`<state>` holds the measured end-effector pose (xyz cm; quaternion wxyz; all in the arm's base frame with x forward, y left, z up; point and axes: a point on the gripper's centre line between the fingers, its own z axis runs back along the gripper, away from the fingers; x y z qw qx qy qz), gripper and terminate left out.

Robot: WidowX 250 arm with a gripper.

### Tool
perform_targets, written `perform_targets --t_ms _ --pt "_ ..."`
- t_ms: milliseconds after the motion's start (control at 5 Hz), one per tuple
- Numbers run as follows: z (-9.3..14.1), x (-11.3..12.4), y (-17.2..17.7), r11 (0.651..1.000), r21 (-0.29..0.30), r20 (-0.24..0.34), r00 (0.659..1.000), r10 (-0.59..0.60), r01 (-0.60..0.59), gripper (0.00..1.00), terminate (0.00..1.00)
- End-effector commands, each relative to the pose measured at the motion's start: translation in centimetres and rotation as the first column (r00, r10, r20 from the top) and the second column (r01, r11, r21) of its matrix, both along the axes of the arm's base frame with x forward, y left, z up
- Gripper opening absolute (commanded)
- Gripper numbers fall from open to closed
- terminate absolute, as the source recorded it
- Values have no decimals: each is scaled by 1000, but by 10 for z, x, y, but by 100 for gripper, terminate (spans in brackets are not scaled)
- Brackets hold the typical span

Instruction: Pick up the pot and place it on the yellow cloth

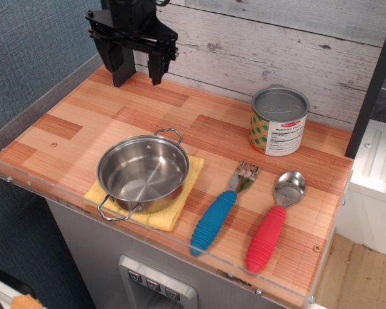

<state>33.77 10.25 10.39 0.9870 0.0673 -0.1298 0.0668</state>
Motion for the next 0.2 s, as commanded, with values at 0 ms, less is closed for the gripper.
perform_targets --t_ms 0 --pt "17 15 -7 999 -40 77 997 -5 8 100 100"
